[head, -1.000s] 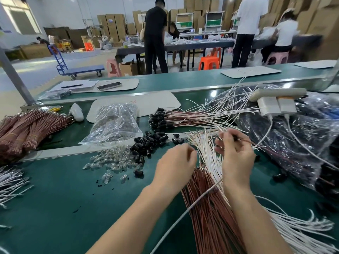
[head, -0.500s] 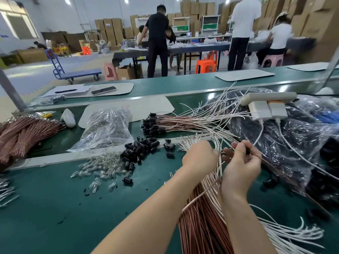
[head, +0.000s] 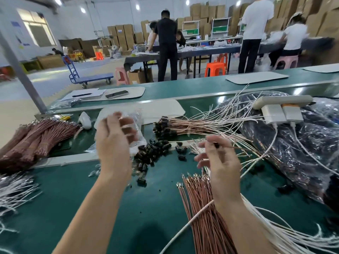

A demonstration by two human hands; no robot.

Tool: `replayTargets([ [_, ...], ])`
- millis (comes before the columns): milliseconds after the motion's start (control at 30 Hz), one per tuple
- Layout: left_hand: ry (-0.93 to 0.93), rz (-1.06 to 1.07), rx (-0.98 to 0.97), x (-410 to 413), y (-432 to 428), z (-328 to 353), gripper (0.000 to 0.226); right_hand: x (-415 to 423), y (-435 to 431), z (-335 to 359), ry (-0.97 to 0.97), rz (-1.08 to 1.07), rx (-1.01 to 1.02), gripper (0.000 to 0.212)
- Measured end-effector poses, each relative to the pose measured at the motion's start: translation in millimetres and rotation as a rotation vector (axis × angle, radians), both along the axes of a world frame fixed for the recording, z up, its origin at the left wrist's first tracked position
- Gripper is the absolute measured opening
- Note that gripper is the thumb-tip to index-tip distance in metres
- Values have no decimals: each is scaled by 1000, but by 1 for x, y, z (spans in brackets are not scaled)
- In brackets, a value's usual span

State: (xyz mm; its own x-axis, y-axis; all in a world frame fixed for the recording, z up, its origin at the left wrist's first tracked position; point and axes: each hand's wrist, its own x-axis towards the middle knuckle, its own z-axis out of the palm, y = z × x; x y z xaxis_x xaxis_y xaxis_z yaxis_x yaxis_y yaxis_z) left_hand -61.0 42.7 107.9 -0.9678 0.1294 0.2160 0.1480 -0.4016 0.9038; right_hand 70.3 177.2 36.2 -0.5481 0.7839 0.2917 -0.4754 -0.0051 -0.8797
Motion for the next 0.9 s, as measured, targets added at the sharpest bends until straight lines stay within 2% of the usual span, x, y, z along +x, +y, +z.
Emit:
replayTargets([
  [133, -244, -20, 157, -3, -39, -47, 23, -9, -14, -12, -240, 448, -69, 17],
  [267, -388, -68, 168, -4, -53, -85, 26, -20, -31, -27, -385, 676, -253, 22],
  [433, -243, 21, -61, -7, -58, -104, 26, -21, -31, -29, -325, 714, -362, 37],
  [533, -184, 91, -152, -10, -61, -109, 24, -21, -27, -29, -265, 663, -417, 23],
  [600, -192, 101, -142, -13, -63, -109, 24, -21, -25, -30, -236, 624, -448, 17],
  [700, -230, -35, -89, -8, -61, -104, 23, -23, -27, -32, -238, 603, -402, 17],
  [800, -142, -264, -191, 14, -50, -103, 22, -24, -33, -35, -252, 621, -322, 14],
  [900, -43, -347, -273, 31, -41, -106, 23, -24, -36, -37, -269, 650, -245, 18],
])
